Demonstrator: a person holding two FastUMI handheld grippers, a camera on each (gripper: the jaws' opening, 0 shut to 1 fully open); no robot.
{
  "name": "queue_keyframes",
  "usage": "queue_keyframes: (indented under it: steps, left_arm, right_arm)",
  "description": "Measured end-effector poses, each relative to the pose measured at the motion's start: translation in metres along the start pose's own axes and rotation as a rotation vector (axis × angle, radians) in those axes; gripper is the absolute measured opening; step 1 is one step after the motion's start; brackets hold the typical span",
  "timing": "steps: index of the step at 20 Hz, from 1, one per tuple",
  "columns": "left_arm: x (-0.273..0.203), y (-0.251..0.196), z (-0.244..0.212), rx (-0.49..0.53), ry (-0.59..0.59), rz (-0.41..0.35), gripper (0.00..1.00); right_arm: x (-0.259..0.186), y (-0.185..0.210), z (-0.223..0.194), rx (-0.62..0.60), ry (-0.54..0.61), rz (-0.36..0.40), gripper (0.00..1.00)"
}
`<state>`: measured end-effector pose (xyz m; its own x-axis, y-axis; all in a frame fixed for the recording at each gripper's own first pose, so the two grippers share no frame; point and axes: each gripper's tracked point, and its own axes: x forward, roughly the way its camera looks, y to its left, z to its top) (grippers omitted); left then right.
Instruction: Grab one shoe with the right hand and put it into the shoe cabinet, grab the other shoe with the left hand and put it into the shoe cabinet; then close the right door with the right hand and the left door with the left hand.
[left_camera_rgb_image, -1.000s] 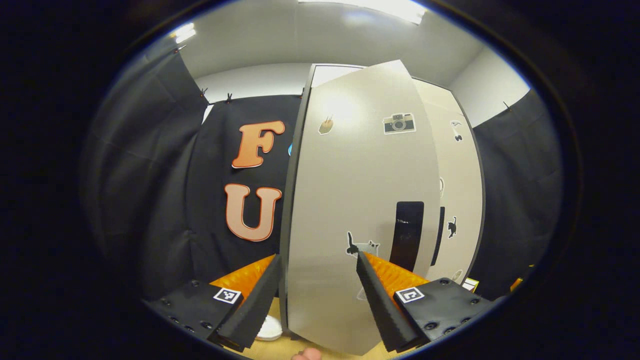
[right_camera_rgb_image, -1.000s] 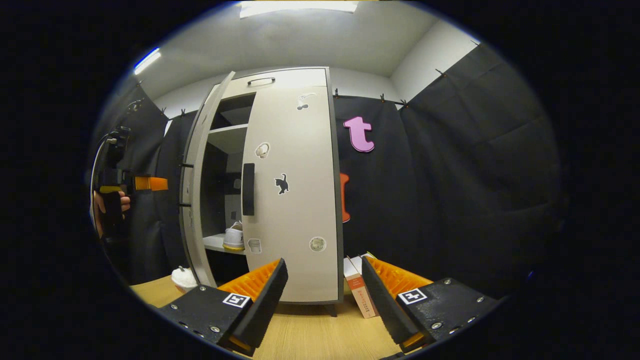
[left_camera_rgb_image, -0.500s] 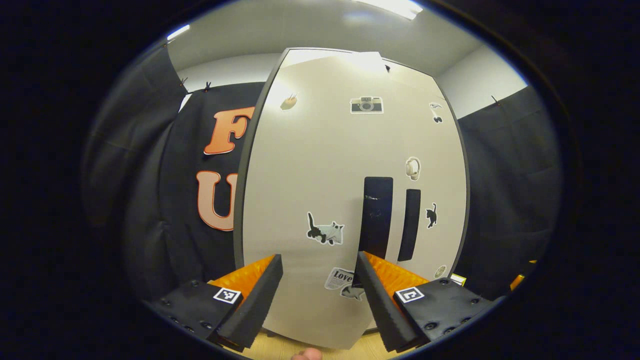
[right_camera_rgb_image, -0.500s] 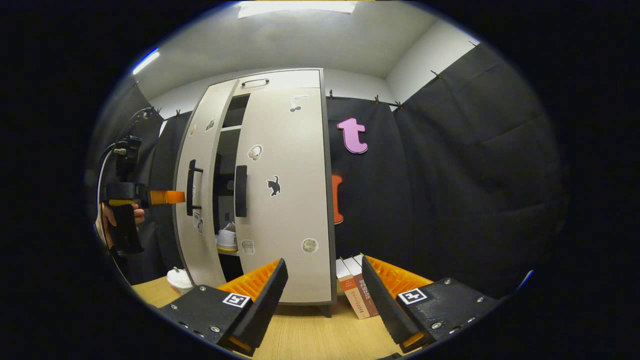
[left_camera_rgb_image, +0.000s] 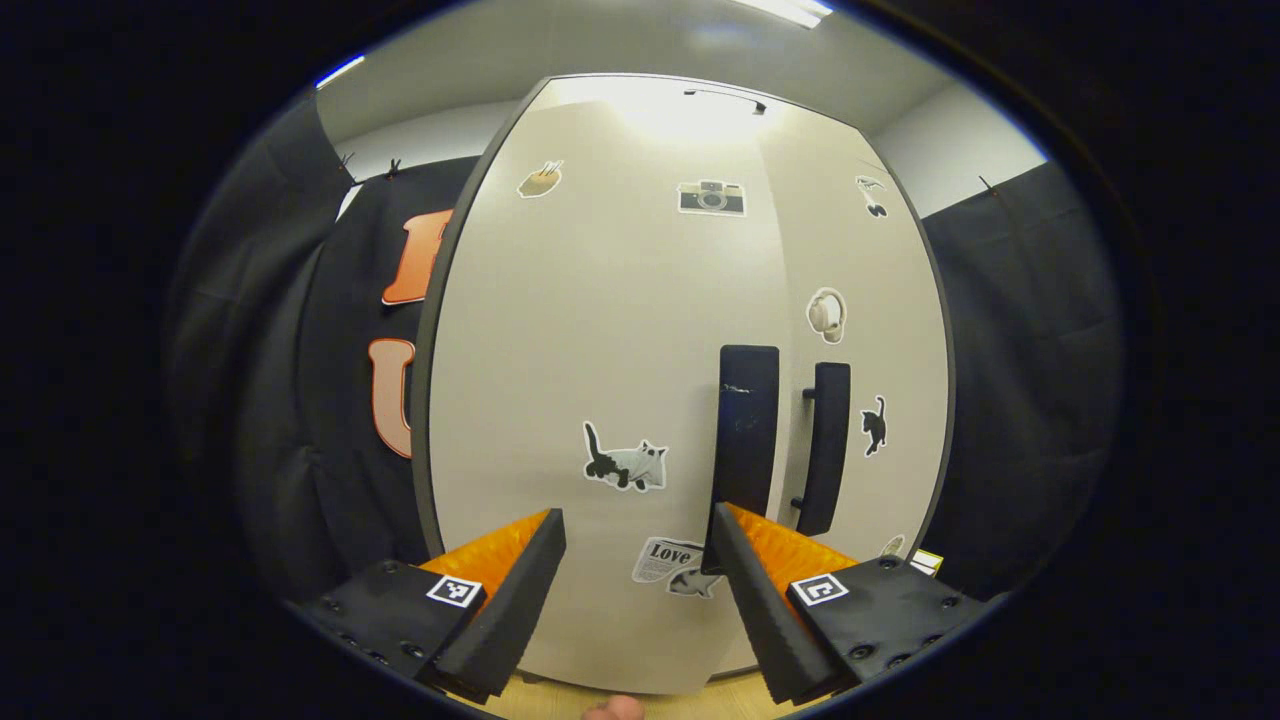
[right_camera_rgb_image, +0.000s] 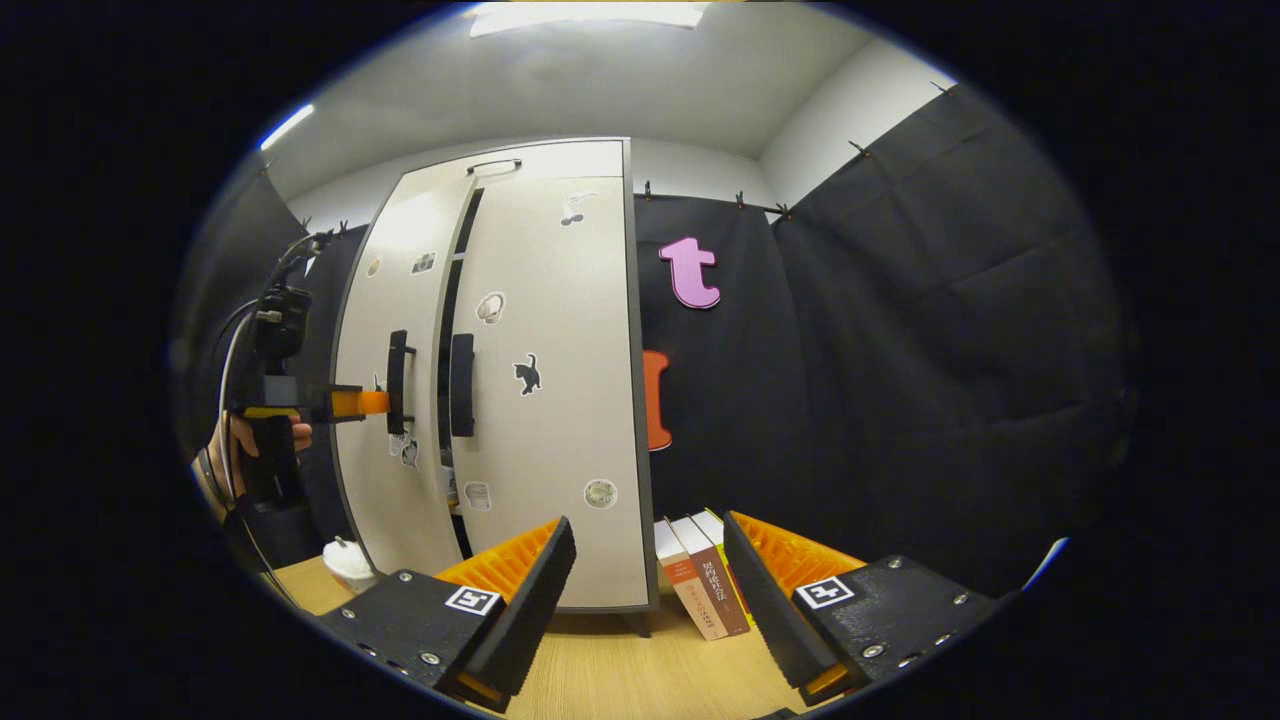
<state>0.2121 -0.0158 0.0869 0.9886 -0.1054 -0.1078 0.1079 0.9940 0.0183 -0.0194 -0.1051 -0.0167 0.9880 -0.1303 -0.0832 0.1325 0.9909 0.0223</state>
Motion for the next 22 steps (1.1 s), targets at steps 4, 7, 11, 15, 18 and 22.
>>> queue_keyframes:
  steps: [4, 7, 11, 15, 18, 22]
  left_arm:
    - [0.006, -0.002, -0.001, 0.009, -0.003, -0.001, 0.96]
    - [0.012, -0.002, -0.002, 0.011, -0.01, 0.001, 0.96]
    - [0.015, -0.002, -0.002, 0.011, -0.013, 0.001, 0.96]
    - [0.003, -0.003, 0.001, 0.007, -0.008, -0.013, 0.97]
    - [-0.017, -0.003, 0.008, 0.006, -0.029, -0.018, 0.96]
    - [-0.057, 0.001, 0.012, -0.011, -0.047, -0.003, 0.96]
  right_arm:
    - [0.001, -0.005, -0.001, 0.009, 0.004, -0.013, 0.92]
    - [0.004, -0.006, -0.001, 0.009, 0.0, -0.014, 0.92]
    - [0.002, -0.006, -0.002, 0.007, 0.001, -0.014, 0.92]
    - [0.0, -0.004, -0.001, 0.006, 0.0, -0.008, 0.92]
    - [0.0, 0.002, -0.005, 0.008, 0.005, 0.007, 0.92]
    - [0.002, 0.023, -0.008, 0.023, 0.01, 0.058, 0.92]
